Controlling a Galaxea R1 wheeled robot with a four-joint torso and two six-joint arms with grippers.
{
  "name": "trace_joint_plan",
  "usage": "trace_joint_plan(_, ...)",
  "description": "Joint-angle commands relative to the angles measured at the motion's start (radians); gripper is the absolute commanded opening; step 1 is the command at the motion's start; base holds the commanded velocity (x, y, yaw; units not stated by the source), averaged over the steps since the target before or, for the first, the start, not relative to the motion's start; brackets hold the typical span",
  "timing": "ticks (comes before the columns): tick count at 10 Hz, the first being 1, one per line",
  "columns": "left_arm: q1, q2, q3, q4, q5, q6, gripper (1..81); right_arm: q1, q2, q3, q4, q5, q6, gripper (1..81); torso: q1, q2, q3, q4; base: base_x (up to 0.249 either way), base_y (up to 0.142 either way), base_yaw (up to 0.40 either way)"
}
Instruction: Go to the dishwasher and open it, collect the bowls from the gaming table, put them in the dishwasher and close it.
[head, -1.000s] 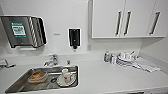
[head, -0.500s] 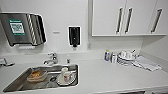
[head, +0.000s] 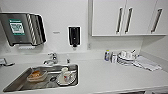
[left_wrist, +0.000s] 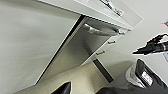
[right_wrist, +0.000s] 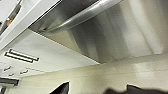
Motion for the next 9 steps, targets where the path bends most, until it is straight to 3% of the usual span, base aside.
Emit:
trace_joint_plan(1, -0.103, -0.040, 0.031, 0.040, 0.018, 0.009, 81.1, 0.202, -0.031, 0.033, 0.008, -0.182, 0.129, 81.1, 0.000, 0.000, 0.000, 0.000, 0.000, 0.000, 0.000)
trace_joint_plan(3, -0.111, -0.037, 0.033, 0.042, 0.016, 0.009, 81.1, 0.282, 0.016, 0.020, 0.004, -0.273, 0.250, 81.1, 0.000, 0.000, 0.000, 0.000, 0.000, 0.000, 0.000)
trace_joint_plan(5, -0.112, -0.025, 0.031, 0.043, 0.013, 0.010, 81.1, 0.339, 0.061, -0.019, -0.003, -0.307, 0.452, 81.1, 0.000, 0.000, 0.000, 0.000, 0.000, 0.000, 0.000)
trace_joint_plan(7, -0.115, -0.016, 0.033, 0.077, 0.015, 0.009, 81.1, 0.379, 0.111, -0.067, -0.003, -0.345, 0.543, 81.1, 0.000, 0.000, -0.001, 0.000, 0.000, 0.000, 0.000)
trace_joint_plan(9, -0.114, -0.013, 0.034, 0.079, 0.019, 0.010, 81.1, 0.400, 0.182, -0.145, -0.002, -0.356, 0.609, 81.1, 0.000, 0.000, -0.001, 0.000, 0.000, 0.000, 0.000)
